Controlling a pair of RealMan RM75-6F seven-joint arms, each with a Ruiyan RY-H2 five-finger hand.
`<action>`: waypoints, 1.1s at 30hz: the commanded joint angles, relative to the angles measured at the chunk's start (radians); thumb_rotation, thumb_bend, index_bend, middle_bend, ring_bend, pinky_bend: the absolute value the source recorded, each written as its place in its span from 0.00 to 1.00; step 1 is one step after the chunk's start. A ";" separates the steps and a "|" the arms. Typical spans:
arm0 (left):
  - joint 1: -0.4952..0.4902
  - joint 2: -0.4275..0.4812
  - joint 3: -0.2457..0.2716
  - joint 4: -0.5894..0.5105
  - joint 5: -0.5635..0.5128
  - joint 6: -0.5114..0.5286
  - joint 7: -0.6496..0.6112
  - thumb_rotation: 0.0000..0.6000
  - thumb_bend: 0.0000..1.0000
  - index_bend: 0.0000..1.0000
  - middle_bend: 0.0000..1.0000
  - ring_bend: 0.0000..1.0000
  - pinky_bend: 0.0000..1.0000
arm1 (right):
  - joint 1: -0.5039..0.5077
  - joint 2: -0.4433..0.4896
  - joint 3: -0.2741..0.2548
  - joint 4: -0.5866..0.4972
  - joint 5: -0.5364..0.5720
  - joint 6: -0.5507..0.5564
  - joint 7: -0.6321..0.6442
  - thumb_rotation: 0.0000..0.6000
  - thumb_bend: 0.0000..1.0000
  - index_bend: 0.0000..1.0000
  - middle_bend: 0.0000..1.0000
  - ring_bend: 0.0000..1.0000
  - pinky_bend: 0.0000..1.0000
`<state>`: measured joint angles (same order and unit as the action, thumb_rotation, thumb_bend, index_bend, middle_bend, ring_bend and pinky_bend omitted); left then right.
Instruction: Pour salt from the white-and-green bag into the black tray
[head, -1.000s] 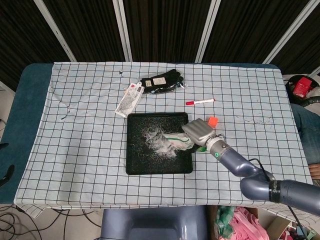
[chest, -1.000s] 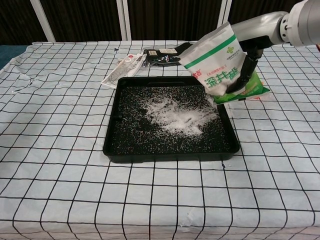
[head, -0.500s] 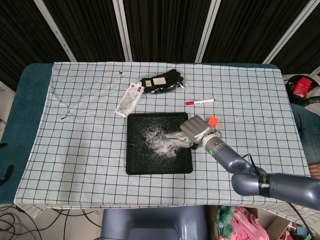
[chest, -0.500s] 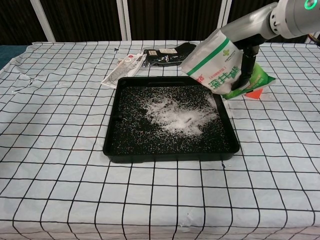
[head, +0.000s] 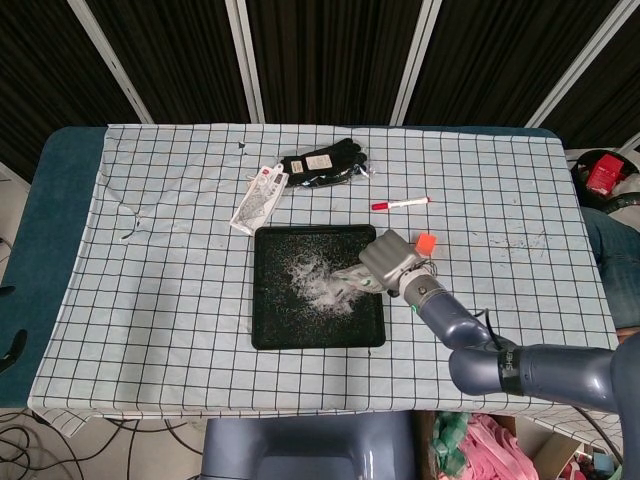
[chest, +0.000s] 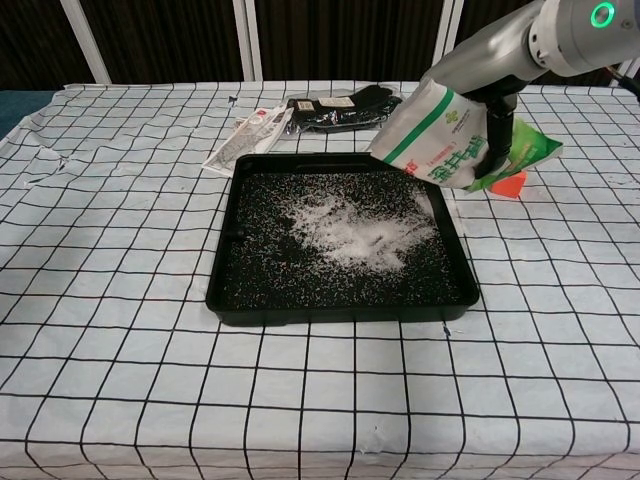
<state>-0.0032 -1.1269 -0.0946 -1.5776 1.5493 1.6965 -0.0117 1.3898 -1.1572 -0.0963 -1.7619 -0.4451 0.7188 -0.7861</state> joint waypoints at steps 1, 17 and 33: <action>0.000 0.000 0.000 0.000 0.001 0.001 -0.001 1.00 0.32 0.26 0.14 0.06 0.08 | 0.014 -0.006 -0.011 -0.006 0.012 0.011 -0.012 1.00 0.60 0.75 0.58 0.59 0.47; 0.001 0.001 -0.002 0.001 -0.001 0.001 -0.004 1.00 0.32 0.26 0.14 0.06 0.08 | 0.063 -0.034 -0.064 -0.018 0.028 0.068 -0.092 1.00 0.61 0.76 0.59 0.59 0.47; 0.002 0.003 -0.003 0.001 -0.003 0.002 -0.009 1.00 0.32 0.26 0.14 0.06 0.08 | 0.085 -0.059 -0.091 -0.028 0.026 0.118 -0.165 1.00 0.62 0.77 0.60 0.61 0.47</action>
<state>-0.0009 -1.1243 -0.0978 -1.5763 1.5465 1.6984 -0.0210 1.4731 -1.2153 -0.1865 -1.7895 -0.4194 0.8355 -0.9499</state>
